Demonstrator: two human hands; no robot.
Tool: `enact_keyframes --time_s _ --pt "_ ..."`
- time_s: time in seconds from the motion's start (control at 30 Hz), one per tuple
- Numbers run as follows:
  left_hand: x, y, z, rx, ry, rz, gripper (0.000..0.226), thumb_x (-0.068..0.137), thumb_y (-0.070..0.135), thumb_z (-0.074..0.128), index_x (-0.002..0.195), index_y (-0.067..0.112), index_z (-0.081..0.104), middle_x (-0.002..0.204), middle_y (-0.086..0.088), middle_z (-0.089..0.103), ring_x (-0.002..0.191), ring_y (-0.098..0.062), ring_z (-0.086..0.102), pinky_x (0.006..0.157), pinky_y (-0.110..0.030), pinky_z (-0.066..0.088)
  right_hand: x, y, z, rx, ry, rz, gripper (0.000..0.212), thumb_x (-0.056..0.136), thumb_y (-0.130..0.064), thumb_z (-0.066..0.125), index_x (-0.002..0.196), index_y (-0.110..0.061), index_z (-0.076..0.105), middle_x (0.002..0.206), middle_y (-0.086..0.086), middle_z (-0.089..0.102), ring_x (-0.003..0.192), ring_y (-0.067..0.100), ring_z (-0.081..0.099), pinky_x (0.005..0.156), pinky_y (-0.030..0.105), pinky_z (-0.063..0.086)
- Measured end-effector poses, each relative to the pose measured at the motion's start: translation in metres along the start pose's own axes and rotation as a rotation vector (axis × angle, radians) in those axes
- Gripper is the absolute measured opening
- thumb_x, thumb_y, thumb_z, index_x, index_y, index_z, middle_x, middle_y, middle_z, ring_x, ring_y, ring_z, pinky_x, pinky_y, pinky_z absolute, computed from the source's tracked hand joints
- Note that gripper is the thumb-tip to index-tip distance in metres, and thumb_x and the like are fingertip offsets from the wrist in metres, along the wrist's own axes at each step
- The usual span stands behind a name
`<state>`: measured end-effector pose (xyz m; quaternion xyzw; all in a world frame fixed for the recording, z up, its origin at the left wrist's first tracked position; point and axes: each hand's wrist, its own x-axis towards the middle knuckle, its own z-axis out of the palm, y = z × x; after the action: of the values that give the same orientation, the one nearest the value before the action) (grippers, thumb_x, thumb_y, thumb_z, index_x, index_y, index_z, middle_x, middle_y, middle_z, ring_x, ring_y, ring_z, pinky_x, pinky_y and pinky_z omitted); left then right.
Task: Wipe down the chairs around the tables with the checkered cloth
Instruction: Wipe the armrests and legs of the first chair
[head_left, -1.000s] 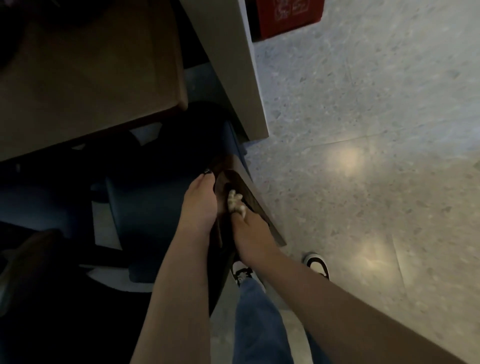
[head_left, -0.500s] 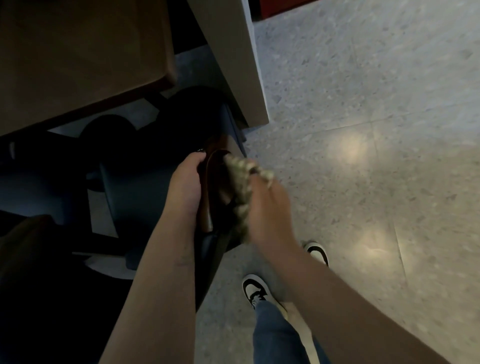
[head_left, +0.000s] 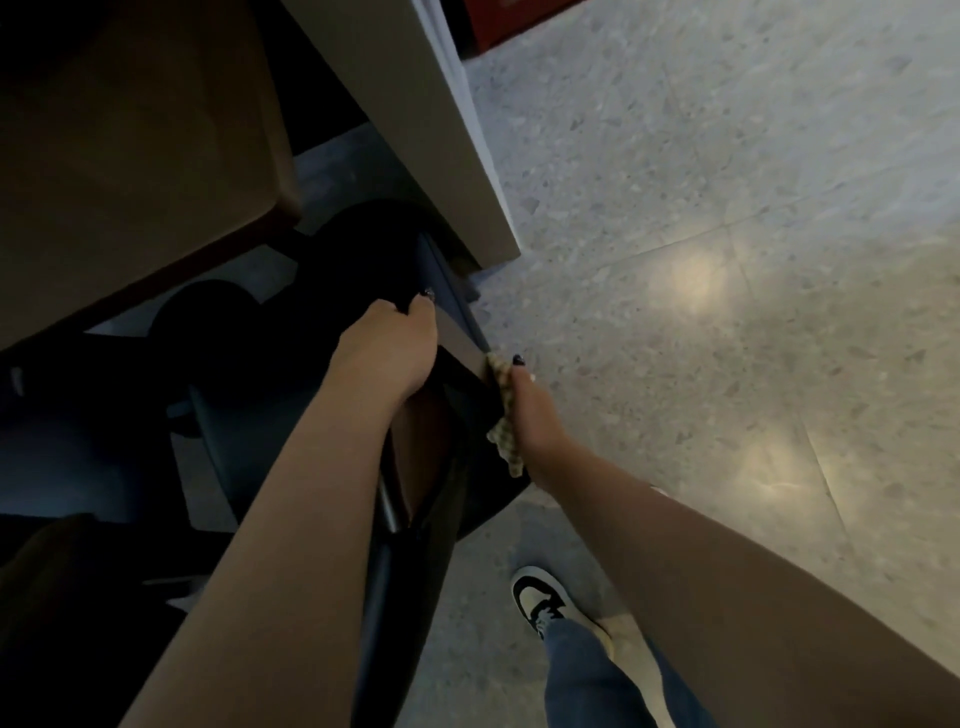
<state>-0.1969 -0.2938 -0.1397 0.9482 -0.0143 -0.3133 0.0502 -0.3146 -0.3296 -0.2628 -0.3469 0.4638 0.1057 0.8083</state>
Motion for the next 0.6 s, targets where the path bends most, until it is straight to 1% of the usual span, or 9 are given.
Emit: enact_keyframes --time_s 0.07,0.1,0.17,0.23,0.3,0.4,0.47,0.53,0.6 --pt "0.001 -0.003 0.002 -0.02 0.018 -0.006 0.06 0.099 0.053 0.028 0.142 0.013 0.041 0.134 -0.015 0.05 0.116 -0.032 0.05 0.081 -0.034 0.035 0.012 0.012 -0.008 -0.043 0.061 0.091 0.039 0.1 -0.042 0.029 0.124 -0.029 0.057 0.075 -0.001 0.048 0.06 0.013 0.044 0.044 0.022 0.04" --pt "0.001 -0.004 0.002 -0.019 0.02 -0.003 0.06 0.099 0.054 0.028 0.143 0.014 0.04 0.135 -0.015 0.05 0.117 -0.032 0.05 0.082 -0.034 0.035 0.019 0.017 -0.01 -0.099 0.092 0.124 0.039 0.1 -0.044 0.029 0.113 -0.025 0.06 0.072 0.003 0.048 0.059 0.016 0.044 0.048 0.026 0.038" --pt "0.002 -0.004 0.003 -0.009 0.036 0.007 0.059 0.1 0.052 0.028 0.144 0.014 0.039 0.137 -0.014 0.048 0.116 -0.03 0.049 0.079 -0.031 0.034 0.032 0.023 -0.013 -0.18 0.161 0.18 0.04 0.1 -0.046 0.03 0.102 -0.018 0.058 0.078 0.01 0.053 0.061 0.02 0.049 0.052 0.026 0.041" --pt "0.002 -0.003 0.003 -0.002 0.055 0.009 0.057 0.1 0.051 0.029 0.142 0.015 0.041 0.134 -0.014 0.05 0.1 -0.024 0.048 0.066 -0.027 0.032 0.041 0.023 -0.013 -0.223 0.222 0.191 0.042 0.101 -0.04 0.031 0.117 -0.011 0.056 0.104 0.014 0.059 0.082 0.026 0.057 0.071 0.031 0.048" --pt "-0.001 -0.001 0.002 -0.002 0.06 0.013 0.055 0.1 0.05 0.03 0.142 0.016 0.041 0.132 -0.013 0.051 0.09 -0.018 0.042 0.055 -0.025 0.025 0.043 0.016 -0.009 -0.309 0.228 0.187 0.045 0.103 -0.032 0.027 0.129 -0.004 0.049 0.126 0.018 0.053 0.103 0.032 0.055 0.084 0.035 0.046" --pt "-0.004 -0.002 0.0 -0.043 0.047 0.012 0.055 0.1 0.051 0.031 0.143 0.017 0.04 0.131 -0.012 0.052 0.086 -0.016 0.044 0.057 -0.027 0.029 0.028 -0.003 0.007 -0.418 0.189 0.148 0.047 0.103 -0.023 0.017 0.137 0.0 0.04 0.139 0.02 0.044 0.125 0.033 0.045 0.097 0.036 0.039" --pt "-0.005 -0.003 -0.002 -0.073 0.037 0.008 0.055 0.099 0.051 0.031 0.142 0.017 0.041 0.128 -0.011 0.054 0.088 -0.019 0.05 0.063 -0.029 0.033 0.016 -0.017 0.019 -0.406 0.205 0.112 0.047 0.102 -0.021 0.017 0.135 0.002 0.042 0.138 0.022 0.045 0.125 0.035 0.045 0.102 0.039 0.039" --pt "-0.007 -0.003 -0.001 -0.073 0.024 -0.007 0.054 0.099 0.051 0.032 0.14 0.017 0.042 0.121 -0.01 0.054 0.073 -0.014 0.046 0.056 -0.027 0.03 0.002 -0.031 0.035 -0.344 0.212 0.008 0.046 0.1 -0.022 0.02 0.129 0.002 0.046 0.132 0.024 0.049 0.121 0.038 0.048 0.102 0.046 0.041" --pt "-0.007 -0.002 -0.001 -0.102 0.028 -0.004 0.054 0.098 0.051 0.034 0.139 0.017 0.043 0.121 -0.009 0.055 0.066 -0.009 0.039 0.053 -0.025 0.026 -0.013 -0.042 0.05 -0.311 0.193 -0.114 0.041 0.1 -0.024 0.025 0.122 0.0 0.051 0.124 0.022 0.055 0.114 0.037 0.052 0.098 0.047 0.043"
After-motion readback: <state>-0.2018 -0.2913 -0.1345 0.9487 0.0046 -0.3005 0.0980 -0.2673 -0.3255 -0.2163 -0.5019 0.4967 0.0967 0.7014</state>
